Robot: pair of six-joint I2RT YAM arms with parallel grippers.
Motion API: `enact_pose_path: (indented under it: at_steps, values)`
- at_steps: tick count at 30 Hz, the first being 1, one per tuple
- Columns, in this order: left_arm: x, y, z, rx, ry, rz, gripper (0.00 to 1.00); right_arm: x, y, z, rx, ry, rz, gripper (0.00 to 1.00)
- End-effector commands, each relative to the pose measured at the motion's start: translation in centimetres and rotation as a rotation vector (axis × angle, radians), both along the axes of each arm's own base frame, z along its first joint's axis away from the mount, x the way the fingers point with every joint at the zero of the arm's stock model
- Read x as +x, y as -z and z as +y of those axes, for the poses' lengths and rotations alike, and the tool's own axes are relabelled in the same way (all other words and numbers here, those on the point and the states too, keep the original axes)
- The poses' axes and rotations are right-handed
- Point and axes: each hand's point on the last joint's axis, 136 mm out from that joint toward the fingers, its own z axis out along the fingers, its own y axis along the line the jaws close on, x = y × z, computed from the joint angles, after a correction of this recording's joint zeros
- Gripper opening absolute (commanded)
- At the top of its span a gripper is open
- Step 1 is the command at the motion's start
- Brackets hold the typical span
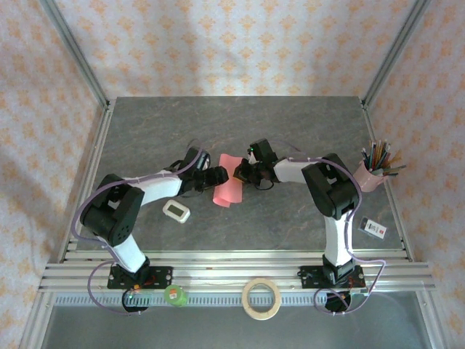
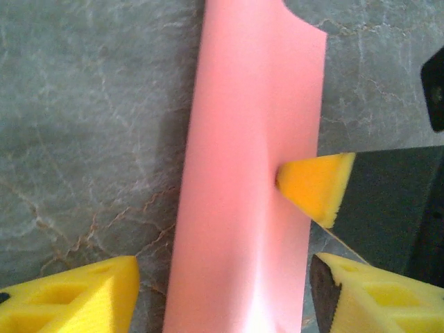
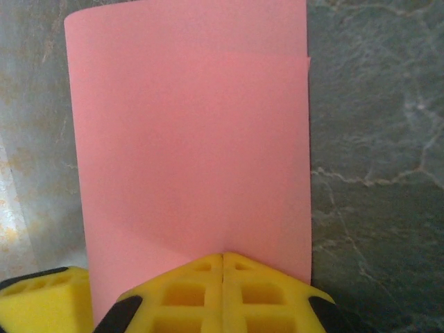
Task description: Fold a paper plane with a square sheet of paper (pick it up from the middle)
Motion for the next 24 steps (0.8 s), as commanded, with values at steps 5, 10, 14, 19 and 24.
enact_pose_path:
  at_steps: [5,10,14,19,24]
  values:
    - [0.7,1.5,0.9,0.129,0.055,0.041,0.71,-0.6,-1.4,1.1,0.096,-0.019,0.006,0.05]
    - [1.3,2.4,0.8,0.18,0.1,0.052,0.7,-0.7,-2.4,1.1,0.156,-0.012,0.005,0.06]
    - [1.3,3.3,1.5,0.24,0.114,0.07,0.66,-0.5,-3.2,0.6,0.178,0.0,-0.005,0.07]
    - [0.9,4.0,2.6,0.318,0.135,0.081,0.56,0.5,-5.4,-1.4,0.191,0.059,-0.069,0.11]
    - [0.8,4.6,3.0,0.351,0.145,0.091,0.44,1.4,-6.6,-3.4,0.164,0.116,-0.12,0.13]
